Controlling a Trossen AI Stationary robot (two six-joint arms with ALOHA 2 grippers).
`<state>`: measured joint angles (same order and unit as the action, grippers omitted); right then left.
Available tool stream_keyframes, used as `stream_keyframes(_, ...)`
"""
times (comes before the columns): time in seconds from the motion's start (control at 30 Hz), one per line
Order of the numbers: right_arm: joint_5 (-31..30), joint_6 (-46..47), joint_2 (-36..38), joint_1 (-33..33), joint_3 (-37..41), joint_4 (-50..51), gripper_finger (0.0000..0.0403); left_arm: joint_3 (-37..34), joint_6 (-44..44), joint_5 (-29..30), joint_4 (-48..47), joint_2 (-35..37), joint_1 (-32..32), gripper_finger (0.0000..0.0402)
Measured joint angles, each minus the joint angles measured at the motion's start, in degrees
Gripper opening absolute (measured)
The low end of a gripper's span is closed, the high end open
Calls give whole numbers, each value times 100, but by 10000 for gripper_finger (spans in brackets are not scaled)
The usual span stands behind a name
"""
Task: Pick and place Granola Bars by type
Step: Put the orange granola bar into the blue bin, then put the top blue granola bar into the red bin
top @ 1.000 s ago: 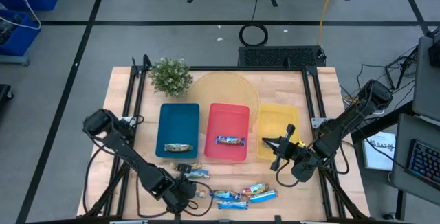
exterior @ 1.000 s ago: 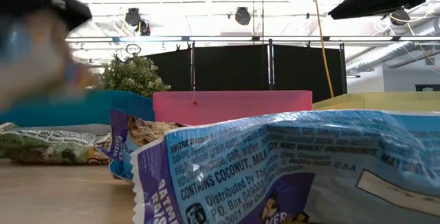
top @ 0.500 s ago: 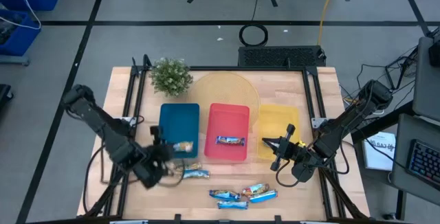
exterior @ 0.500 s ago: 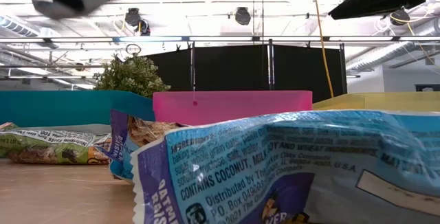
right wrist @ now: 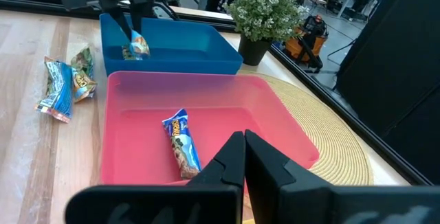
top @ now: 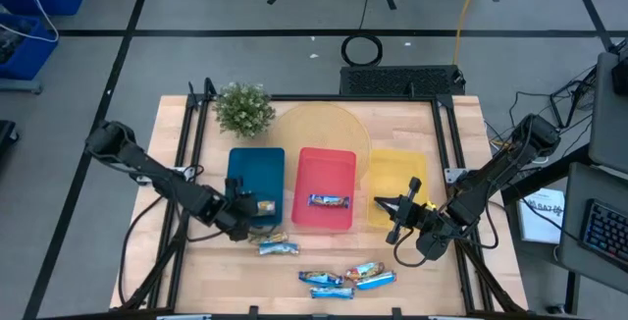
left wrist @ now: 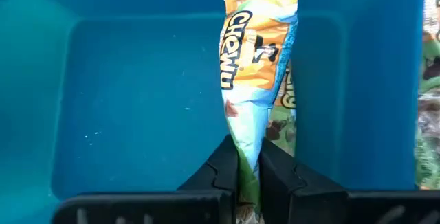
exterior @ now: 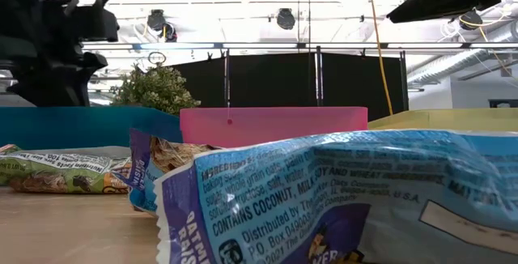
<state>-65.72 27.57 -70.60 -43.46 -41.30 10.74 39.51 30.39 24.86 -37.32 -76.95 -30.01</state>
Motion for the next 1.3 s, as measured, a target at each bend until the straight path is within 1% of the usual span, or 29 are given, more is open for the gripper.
stream_keyframes(0.1, 1, 0, 1, 2, 0, 0, 0, 0, -12, -108, 46, 4, 105, 25)
stream_keyframes(0.2, -1, 0, 1, 2, 0, -2, 0, 0, -55, -135, 34, 4, 165, 27)
stream_keyframes(0.23, -1, 0, 1, 2, 0, -2, 0, 0, -37, -137, 42, 4, 171, 33)
stream_keyframes(0.3, -1, 15, -1, 2, 0, -2, 0, 0, 56, -144, 41, 4, 187, 55)
stream_keyframes(0.57, 1, 4, -1, 2, 0, -2, 0, 0, 87, -219, 37, 4, 187, 176)
stream_keyframes(0.7, -1, 4, 0, 2, 0, -2, 0, 57, -246, 110, 12, 4, 167, 216)
stream_keyframes(0.77, -1, 4, -1, 2, 0, -2, 0, 98, -299, 158, -11, 4, 145, 230)
stream_keyframes(0.97, -1, 2, -1, 2, 0, -2, 0, 373, -452, 167, -51, 9, 161, 253)
stream_keyframes(1.13, -1, 2, -1, 2, 0, 0, 0, 1001, -756, 158, 45, 14, 41, 257)
stream_keyframes(1.2, -1, 1, -1, 2, 0, 0, 0, 1223, -816, 94, 397, 15, -21, 257)
stream_keyframes(1.3, -1, -17, -1, 2, 0, 0, 0, 1412, -1070, -215, 1242, -45, -193, 257)
